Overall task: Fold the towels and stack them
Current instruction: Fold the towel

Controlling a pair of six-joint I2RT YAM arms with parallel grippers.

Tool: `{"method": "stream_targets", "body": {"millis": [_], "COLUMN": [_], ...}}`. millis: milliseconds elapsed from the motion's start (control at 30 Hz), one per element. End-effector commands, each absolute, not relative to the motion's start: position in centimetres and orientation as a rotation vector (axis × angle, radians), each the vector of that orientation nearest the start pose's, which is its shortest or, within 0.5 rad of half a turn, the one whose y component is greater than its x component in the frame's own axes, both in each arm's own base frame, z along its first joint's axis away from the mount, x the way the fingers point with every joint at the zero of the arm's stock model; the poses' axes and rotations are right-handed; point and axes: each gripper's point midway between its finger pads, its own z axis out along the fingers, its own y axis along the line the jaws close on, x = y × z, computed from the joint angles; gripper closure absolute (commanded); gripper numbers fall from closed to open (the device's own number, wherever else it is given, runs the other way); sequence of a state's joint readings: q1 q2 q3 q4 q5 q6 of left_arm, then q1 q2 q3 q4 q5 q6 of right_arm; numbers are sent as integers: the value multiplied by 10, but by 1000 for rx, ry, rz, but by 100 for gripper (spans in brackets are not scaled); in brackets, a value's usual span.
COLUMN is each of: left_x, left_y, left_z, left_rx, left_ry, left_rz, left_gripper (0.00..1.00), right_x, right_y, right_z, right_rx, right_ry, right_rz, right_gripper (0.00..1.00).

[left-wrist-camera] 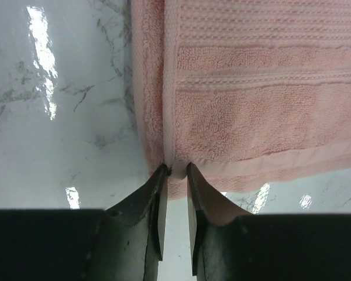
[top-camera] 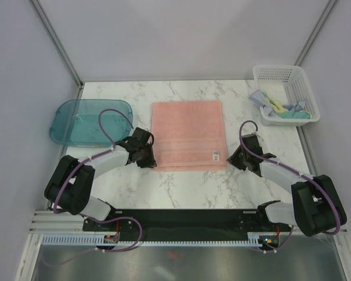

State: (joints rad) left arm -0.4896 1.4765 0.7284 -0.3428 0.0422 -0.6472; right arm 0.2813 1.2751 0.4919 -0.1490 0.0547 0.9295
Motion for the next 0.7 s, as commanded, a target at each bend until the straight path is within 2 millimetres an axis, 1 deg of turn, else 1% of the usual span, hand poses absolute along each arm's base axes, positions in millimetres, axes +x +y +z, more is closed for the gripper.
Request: {"method": "stream_targets", "body": {"millis": [0, 67, 133, 167, 233, 267, 433, 633, 667], "left_x": [254, 253, 254, 253, 254, 254, 255, 256, 257], "left_y": [-171, -172, -172, -171, -169, -169, -168, -168, -168], "left_z": [15, 16, 18, 19, 22, 23, 27, 32, 34], "left_rx": [-236, -237, -240, -241, -244, -247, -249, -258, -257], "left_ry": [2713, 2717, 2713, 2716, 2711, 2710, 2700, 2689, 2685], "left_rz": [-405, -409, -408, -401, -391, -388, -381, -386, -389], "left_gripper": [75, 78, 78, 76, 72, 71, 73, 85, 85], "right_x": [273, 273, 273, 273, 273, 273, 273, 271, 272], "right_y": [101, 101, 101, 101, 101, 100, 101, 101, 100], "right_z": [22, 22, 22, 22, 23, 23, 23, 23, 23], "right_rx": [835, 831, 829, 829, 825, 827, 823, 821, 821], "right_ry": [2388, 2388, 2385, 2386, 2386, 2382, 2386, 2389, 2388], "right_rz": [422, 422, 419, 420, 420, 417, 420, 420, 418], "right_gripper": [75, 81, 84, 86, 86, 86, 85, 85, 85]}}
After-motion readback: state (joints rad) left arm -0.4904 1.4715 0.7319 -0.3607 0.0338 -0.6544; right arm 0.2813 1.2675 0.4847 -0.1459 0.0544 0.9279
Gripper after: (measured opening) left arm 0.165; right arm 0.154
